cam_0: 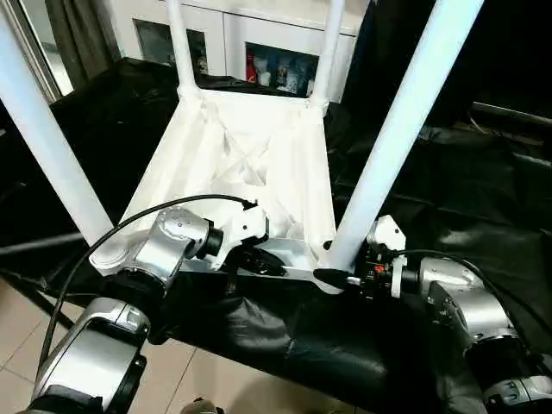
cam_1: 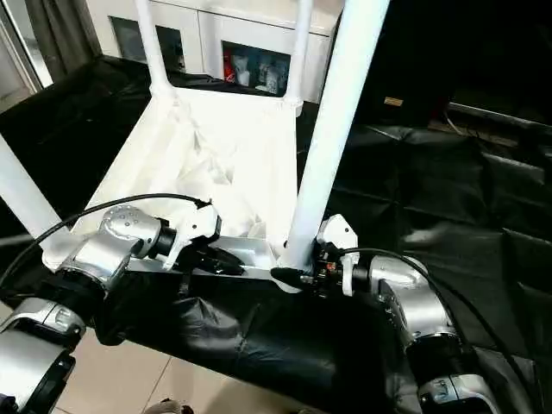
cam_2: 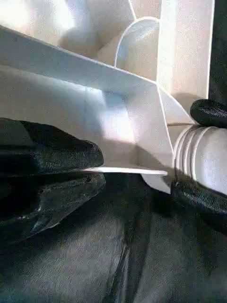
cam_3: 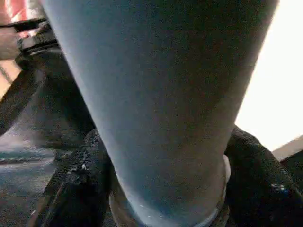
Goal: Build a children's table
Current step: Rotate leg to tighten
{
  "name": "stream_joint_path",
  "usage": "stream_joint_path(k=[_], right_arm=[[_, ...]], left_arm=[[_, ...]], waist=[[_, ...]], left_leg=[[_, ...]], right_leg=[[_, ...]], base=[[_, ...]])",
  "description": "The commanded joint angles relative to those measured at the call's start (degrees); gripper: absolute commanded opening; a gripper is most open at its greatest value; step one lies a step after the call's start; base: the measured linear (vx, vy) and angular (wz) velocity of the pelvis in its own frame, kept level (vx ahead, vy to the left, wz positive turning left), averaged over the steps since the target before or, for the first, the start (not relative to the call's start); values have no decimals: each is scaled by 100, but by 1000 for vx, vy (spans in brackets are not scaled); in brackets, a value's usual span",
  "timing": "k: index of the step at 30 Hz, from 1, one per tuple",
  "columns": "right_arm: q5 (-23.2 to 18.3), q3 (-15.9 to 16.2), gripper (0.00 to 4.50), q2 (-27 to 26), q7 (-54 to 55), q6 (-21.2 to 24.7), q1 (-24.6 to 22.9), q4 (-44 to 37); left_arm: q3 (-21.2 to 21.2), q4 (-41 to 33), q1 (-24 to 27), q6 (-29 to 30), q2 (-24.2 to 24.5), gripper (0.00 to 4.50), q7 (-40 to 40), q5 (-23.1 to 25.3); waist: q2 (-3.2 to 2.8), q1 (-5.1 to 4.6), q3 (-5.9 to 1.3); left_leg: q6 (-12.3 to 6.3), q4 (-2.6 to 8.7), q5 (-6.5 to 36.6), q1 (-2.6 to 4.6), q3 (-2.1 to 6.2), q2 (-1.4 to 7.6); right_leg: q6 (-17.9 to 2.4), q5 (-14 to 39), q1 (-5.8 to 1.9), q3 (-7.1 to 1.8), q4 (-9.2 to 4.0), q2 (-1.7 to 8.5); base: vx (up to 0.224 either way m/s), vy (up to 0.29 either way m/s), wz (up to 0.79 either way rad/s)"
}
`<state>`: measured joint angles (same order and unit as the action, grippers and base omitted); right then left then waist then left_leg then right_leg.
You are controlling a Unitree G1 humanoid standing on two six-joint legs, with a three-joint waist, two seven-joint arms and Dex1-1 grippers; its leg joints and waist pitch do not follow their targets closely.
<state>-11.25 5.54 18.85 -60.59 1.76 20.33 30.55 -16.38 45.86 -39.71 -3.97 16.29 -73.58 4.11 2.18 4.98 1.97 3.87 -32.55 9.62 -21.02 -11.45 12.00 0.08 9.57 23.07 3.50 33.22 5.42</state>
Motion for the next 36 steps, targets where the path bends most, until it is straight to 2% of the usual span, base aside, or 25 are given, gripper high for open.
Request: stream_joint_path(k=[1, 4, 5, 6, 7, 10, 11, 13, 14, 16, 17, 21, 24, 27, 31, 35, 36], right_arm=[[345, 77, 273, -140, 663, -70, 67, 359], [478, -180, 272, -465, 1856, 36, 179, 738], [464, -317, 272, -663, 2392, 211, 232, 799], [457, -357, 272, -723, 2545, 266, 247, 812], [455, -448, 272, -884, 2925, 372, 306, 853], [480, -567, 272, -1194, 3591, 512, 464, 1000], [489, -569, 272, -1249, 3691, 526, 505, 1042], [604, -455, 272, -1423, 3875, 517, 560, 1047], [708, -305, 272, -1498, 3836, 410, 573, 1004], [871, -102, 272, -1474, 3696, 163, 559, 938], [901, -55, 328, -1451, 3615, 92, 549, 899], [804, -145, 352, -1415, 3497, 29, 581, 861], [765, -29, 352, -1056, 2776, -156, 677, 886], [624, 64, 352, -664, 1861, -193, 508, 539], [262, 144, 352, -163, 611, -53, 209, -19], [150, 240, 352, 183, 5, 1, 54, -236], [137, 240, 352, 198, -26, 4, 47, -242]], left_arm=[[90, 157, -68, -35, -276, 0, 697, 32], [188, 481, -254, 58, -582, 0, 1543, 143], [181, 565, -324, 130, -725, 0, 1824, 197], [178, 591, -344, 149, -768, 0, 1911, 215], [176, 667, -407, 226, -899, 0, 2168, 253], [152, 797, -510, 341, -1171, 0, 2615, 329], [145, 823, -532, 347, -1229, 0, 2701, 351], [116, 839, -546, 371, -1423, 0, 2751, 353], [105, 848, -552, 355, -1539, 0, 2710, 327], [122, 897, -587, 301, -1573, 0, 2722, 317], [130, 913, -602, 293, -1559, 0, 2725, 313], [139, 943, -610, 280, -1446, 0, 2616, 296], [114, 898, -562, 290, -1241, 0, 2252, 288], [-2, 718, -435, 237, -966, 0, 1442, 242], [-103, 471, -301, 294, -593, 0, 608, 157], [-156, 391, -207, 232, -296, 0, 122, 135], [-156, 378, -197, 237, -279, 0, 83, 126]], waist=[[39, -29, -278], [50, -88, -263], [54, -101, -260], [53, -118, -256], [15, -129, -261], [37, -173, -261], [-6, -167, -264], [19, -173, -276], [-12, -172, -276], [19, -179, -278], [12, -171, -282], [1, -167, -285], [10, -170, -284], [31, -154, -293], [24, -105, -315], [13, -89, -321], [9, -73, -324]], left_leg=[[-137, 380, 1627, 104, 53, 151], [-2, 398, 1886, 118, 76, 133], [4, 400, 1939, 119, 83, 127], [12, 402, 1939, 112, 84, 123], [45, 411, 1975, 123, 100, 123], [51, 410, 2038, 126, 98, 115], [52, 411, 2038, 124, 107, 110], [1, 408, 1977, 105, 96, 108], [-14, 412, 1941, 89, 98, 105], [-52, 403, 1938, 84, 87, 99], [-90, 397, 1920, 91, 82, 98], [-130, 400, 1826, 76, 80, 103], [-179, 398, 1856, 68, 83, 107], [-310, 378, 1711, 48, 71, 108], [-541, 345, 1309, 55, 52, 145], [-583, 335, 1068, 35, 44, 159], [-583, 326, 1050, 48, 33, 167]], right_leg=[[-1189, 1629, -208, -195, -364, 294], [-947, 2277, -174, -194, -439, 288], [-880, 2433, -169, -193, -465, 295], [-853, 2476, -162, -199, -466, 288], [-811, 2557, -157, -193, -476, 291], [-780, 2574, -139, -187, -500, 272], [-771, 2582, -149, -186, -502, 281], [-778, 2378, -155, -192, -497, 266], [-795, 2276, -168, -193, -483, 264], [-800, 2211, -169, -193, -483, 256], [-812, 2209, -169, -200, -484, 263], [-862, 2086, -180, -200, -467, 258], [-867, 2114, -196, -195, -467, 266], [-951, 1841, -227, -199, -437, 266], [-1237, 1113, -255, -197, -347, 268], [-1402, 685, -277, -178, -271, 245], [-1459, 588, -275, -178, -254, 244]], base=[[0, 0, 0], [0, 0, 0], [0, 0, 0], [0, 0, 0], [0, 0, 0], [0, 0, 0], [0, 0, 0], [0, 0, 0], [0, 0, 0], [0, 0, 0], [0, 0, 0], [0, 0, 0], [0, 0, 0], [0, 0, 0], [0, 0, 0], [0, 0, 0], [0, 0, 0]])
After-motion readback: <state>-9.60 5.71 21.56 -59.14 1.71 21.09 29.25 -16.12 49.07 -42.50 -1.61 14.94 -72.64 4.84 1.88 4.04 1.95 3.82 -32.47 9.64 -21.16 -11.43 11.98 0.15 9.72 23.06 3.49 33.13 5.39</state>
